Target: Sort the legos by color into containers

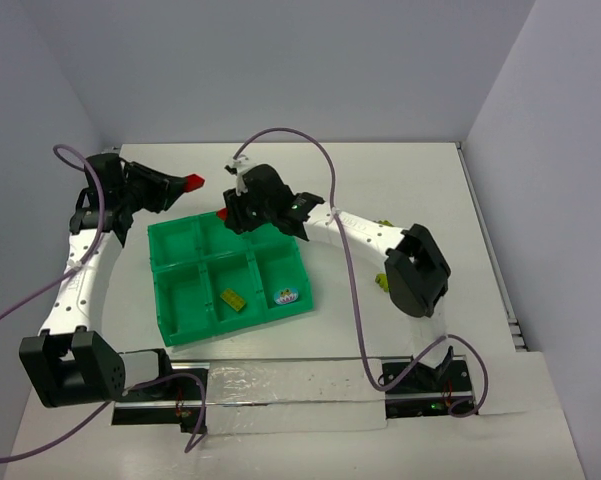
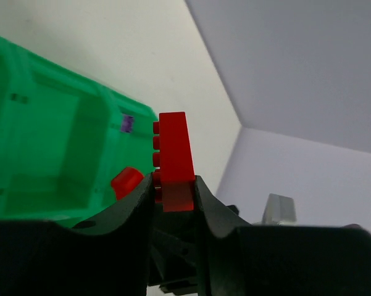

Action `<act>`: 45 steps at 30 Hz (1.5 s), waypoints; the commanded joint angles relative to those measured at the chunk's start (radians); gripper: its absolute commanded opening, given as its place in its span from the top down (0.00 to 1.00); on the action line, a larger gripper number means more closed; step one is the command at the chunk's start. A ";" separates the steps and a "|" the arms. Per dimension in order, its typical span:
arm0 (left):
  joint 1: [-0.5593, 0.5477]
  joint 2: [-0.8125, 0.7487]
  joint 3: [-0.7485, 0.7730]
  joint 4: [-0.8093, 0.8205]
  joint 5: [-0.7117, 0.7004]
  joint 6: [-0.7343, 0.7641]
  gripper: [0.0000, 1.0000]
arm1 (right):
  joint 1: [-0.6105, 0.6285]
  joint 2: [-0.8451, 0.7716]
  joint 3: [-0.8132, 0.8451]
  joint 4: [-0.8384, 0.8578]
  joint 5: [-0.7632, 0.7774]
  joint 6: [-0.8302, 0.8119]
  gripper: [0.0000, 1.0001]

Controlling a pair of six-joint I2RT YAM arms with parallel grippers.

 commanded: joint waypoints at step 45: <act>-0.185 0.262 0.104 -0.136 -0.163 0.398 0.99 | -0.348 -0.670 -0.523 -0.063 0.189 0.109 0.30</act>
